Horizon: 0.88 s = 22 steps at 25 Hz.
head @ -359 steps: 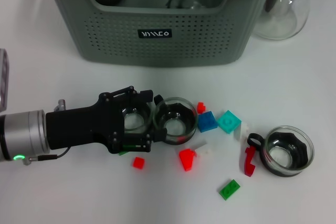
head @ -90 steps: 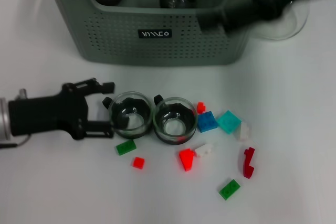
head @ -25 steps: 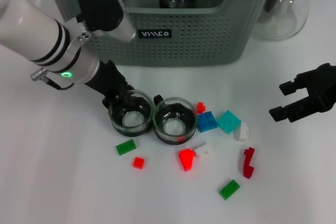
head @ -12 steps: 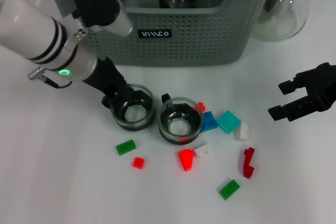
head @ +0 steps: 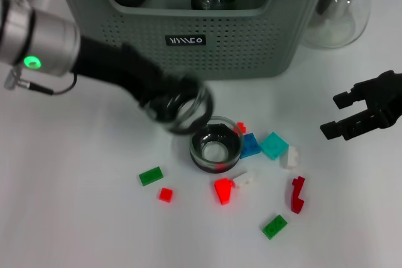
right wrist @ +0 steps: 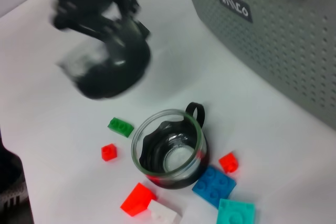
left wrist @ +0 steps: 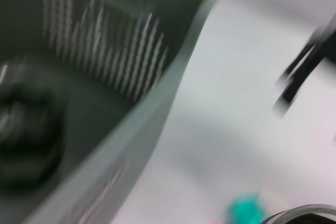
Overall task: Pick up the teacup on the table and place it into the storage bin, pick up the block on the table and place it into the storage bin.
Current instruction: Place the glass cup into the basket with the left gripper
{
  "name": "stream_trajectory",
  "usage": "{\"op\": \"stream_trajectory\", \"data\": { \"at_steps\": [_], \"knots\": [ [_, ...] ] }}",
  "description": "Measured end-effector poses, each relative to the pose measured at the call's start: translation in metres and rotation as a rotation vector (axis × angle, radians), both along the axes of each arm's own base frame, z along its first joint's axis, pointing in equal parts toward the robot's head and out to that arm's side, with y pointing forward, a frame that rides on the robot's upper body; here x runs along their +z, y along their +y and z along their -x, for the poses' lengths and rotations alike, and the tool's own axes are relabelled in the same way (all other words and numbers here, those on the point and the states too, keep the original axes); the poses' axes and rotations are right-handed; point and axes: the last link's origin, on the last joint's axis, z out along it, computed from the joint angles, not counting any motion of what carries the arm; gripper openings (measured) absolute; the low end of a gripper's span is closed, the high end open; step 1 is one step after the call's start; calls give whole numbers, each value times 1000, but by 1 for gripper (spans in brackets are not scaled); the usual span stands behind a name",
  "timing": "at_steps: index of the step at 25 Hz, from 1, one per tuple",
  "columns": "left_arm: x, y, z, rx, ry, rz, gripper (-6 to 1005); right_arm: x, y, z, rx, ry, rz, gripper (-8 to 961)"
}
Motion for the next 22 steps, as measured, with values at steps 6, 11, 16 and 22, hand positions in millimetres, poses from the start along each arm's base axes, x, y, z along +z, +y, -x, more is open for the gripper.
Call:
{"op": "stream_trajectory", "data": {
  "at_steps": [6, 11, 16, 22],
  "knots": [
    [42, 3, -41, -42, -253, -46, 52, 7, 3, 3, -10, -11, 8, 916],
    [75, 24, -73, -38, -220, -191, 53, 17, 1, -1, -30, -28, 16, 916],
    [87, 76, -79, 103, -70, -315, 53, 30, 2, -6, -78, -44, 4, 916],
    [60, 125, -70, 224, 74, -331, 52, 37, 5, -10, -99, -87, -6, 916]
  ]
}}
